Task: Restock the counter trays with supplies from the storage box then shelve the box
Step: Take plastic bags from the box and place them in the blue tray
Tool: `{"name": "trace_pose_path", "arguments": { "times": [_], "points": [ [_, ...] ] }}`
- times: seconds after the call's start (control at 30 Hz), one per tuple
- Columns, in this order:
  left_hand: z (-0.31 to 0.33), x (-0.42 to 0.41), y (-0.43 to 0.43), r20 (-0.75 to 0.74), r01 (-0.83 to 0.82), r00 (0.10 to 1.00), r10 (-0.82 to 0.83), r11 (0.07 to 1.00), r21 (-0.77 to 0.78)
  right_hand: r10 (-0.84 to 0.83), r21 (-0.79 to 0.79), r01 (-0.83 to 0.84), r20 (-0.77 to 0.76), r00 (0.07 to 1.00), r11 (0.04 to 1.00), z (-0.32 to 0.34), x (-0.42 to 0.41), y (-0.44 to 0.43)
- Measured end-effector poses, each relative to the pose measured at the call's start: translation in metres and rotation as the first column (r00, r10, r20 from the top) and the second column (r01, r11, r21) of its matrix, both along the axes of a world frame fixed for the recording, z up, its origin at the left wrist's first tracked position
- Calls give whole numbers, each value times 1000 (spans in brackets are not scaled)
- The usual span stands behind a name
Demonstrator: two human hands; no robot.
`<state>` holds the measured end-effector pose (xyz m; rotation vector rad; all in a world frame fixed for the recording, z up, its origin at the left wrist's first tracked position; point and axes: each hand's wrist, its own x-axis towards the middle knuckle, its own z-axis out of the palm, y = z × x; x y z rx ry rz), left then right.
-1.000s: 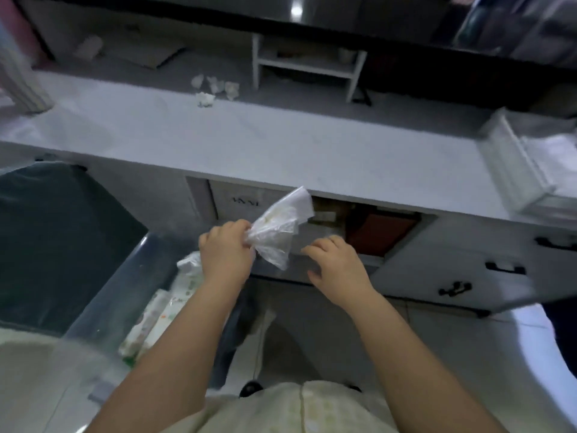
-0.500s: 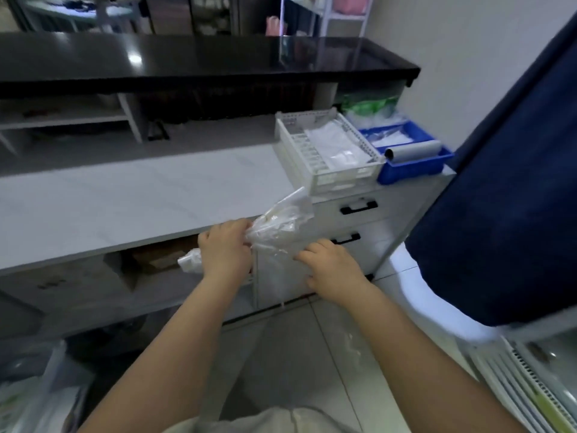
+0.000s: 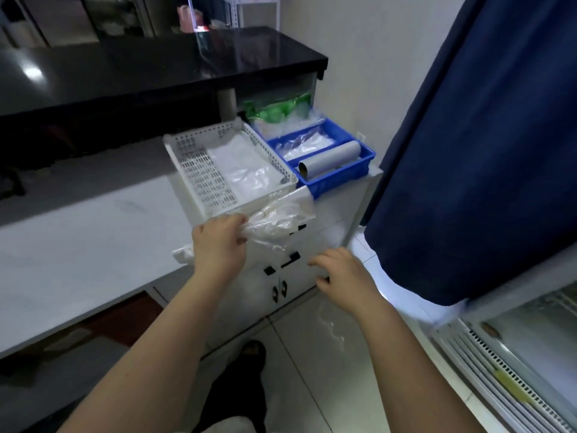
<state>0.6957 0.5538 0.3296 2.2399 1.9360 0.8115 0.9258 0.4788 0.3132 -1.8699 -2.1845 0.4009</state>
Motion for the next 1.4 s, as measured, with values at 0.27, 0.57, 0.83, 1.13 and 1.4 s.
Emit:
{"name": "trace_pose_path", "arguments": {
  "times": [0.27, 0.57, 0.83, 1.13, 1.4],
  "points": [
    [28, 22, 176, 85, -34, 996, 30, 998, 54, -10, 77, 8, 18, 1000, 997, 18, 25, 154],
    [51, 72, 339, 99, 38, 994, -47, 995, 87, -49, 201, 44, 18, 999, 979, 45, 66, 320],
    [37, 119, 411, 104, -35, 994, 35, 999, 3, 103, 197, -132, 151, 983, 972, 28, 120, 431],
    [31, 175, 417, 52, -286, 957, 285, 958, 8, 525, -136, -507, 217, 823, 851, 1, 146, 524],
    [34, 191, 394, 60, -525, 850, 523, 851, 25, 721, -286, -663, 222, 657, 692, -26, 141, 543]
  ]
}}
